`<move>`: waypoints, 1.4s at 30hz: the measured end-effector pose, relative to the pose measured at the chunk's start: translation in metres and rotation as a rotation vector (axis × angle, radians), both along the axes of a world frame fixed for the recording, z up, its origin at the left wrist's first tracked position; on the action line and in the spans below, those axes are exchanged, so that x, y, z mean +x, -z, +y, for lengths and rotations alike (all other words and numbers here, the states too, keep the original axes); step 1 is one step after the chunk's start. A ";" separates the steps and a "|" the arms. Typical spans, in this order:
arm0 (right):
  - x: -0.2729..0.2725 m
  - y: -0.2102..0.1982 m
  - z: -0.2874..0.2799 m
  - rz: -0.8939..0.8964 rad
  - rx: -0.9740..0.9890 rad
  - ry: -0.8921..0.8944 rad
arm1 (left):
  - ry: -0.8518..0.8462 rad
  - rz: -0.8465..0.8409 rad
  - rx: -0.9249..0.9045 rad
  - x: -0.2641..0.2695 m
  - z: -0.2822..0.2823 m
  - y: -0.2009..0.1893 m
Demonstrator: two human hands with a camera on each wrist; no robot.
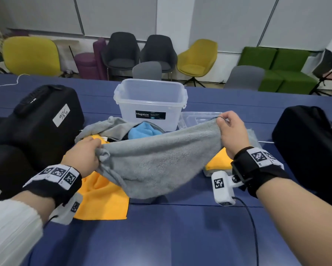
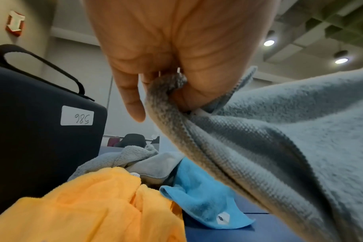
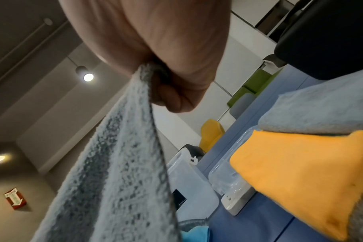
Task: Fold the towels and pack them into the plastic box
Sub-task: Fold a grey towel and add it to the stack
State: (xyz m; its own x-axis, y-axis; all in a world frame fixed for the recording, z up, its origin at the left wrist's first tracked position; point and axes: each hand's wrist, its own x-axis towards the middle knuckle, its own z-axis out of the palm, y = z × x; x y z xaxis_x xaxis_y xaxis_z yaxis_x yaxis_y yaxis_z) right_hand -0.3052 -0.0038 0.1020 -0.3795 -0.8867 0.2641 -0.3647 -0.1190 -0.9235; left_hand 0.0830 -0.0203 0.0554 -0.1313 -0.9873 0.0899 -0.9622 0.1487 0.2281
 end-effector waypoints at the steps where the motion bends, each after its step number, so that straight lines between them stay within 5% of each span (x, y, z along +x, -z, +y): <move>1: -0.005 -0.001 0.001 -0.004 -0.013 0.003 | -0.005 0.010 0.002 0.001 -0.001 -0.002; 8: -0.001 0.002 0.016 -0.035 0.059 -0.142 | 0.230 -0.180 0.462 -0.028 0.012 -0.006; 12: 0.044 -0.005 0.037 0.400 0.258 -0.597 | 0.445 0.356 0.351 -0.093 0.032 -0.018; 14: 0.065 -0.012 0.045 0.443 0.241 -0.701 | 0.558 0.668 0.369 -0.124 0.037 -0.029; 18: 0.058 -0.041 0.044 0.356 0.060 -0.491 | 0.601 0.931 0.439 -0.142 0.039 -0.050; 27: -0.060 -0.070 0.048 0.145 -0.055 -0.048 | 0.424 0.682 0.196 -0.076 0.008 -0.072; 33: -0.082 -0.071 0.058 -0.087 -0.090 -0.036 | 0.463 0.672 0.096 -0.076 0.004 -0.087; 42: -0.104 -0.063 0.055 -0.168 -0.116 -0.073 | 0.387 0.760 0.119 -0.083 -0.005 -0.094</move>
State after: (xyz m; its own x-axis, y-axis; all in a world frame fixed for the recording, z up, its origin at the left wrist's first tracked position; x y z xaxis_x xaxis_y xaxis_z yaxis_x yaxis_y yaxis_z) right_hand -0.4092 0.0508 0.1648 -0.3625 -0.8807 0.3049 -0.1937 -0.2489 -0.9490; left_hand 0.0001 -0.0252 0.1496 -0.4068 -0.8937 0.1889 -0.4287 0.3694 0.8245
